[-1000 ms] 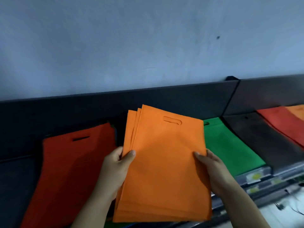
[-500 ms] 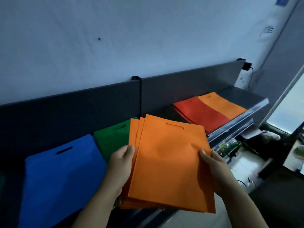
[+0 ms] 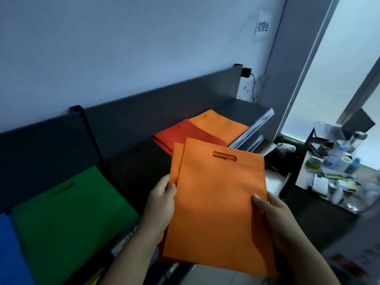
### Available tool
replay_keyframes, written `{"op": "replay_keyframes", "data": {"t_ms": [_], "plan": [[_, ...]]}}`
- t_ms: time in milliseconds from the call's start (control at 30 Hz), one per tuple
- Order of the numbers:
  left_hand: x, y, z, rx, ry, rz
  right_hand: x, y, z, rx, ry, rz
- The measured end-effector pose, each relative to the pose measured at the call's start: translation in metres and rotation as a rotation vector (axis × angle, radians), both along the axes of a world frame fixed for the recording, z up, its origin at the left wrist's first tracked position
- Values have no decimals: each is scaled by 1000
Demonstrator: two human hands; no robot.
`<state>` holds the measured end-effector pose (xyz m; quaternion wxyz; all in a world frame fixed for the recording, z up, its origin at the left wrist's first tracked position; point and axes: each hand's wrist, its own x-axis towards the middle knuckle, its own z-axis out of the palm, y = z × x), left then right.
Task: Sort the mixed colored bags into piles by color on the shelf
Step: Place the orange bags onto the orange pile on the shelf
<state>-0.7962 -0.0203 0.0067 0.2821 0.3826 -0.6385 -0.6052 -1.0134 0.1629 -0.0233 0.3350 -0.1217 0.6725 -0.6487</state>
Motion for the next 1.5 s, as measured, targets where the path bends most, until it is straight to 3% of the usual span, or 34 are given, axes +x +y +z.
{"op": "replay_keyframes", "data": {"t_ms": [167,333,467,667,900,1067,1200,1500], "plan": [[-67,-18,-7,204,5,-125,-37,-12,-14,97,125,-46],[-134,-63,-12,37,-30,-179,-104,-50,-8,119,156,-82],[-186,-111,-12,38,-15,-171,-160,-101,2,147,191,-52],[-261,-166,-17,52,-63,-188,-231,-171,-9,371,284,-86],[-319,-209,-41,124,-204,-166,-303,-218,-19,338,283,-82],[-361,-238,-49,53,-265,-62,-377,-272,-16,345,358,16],[-399,-260,-37,-5,-294,140,-434,-329,-3,335,436,189],[-452,-287,-44,-109,-628,281,-515,-441,-24,367,681,568]]}}
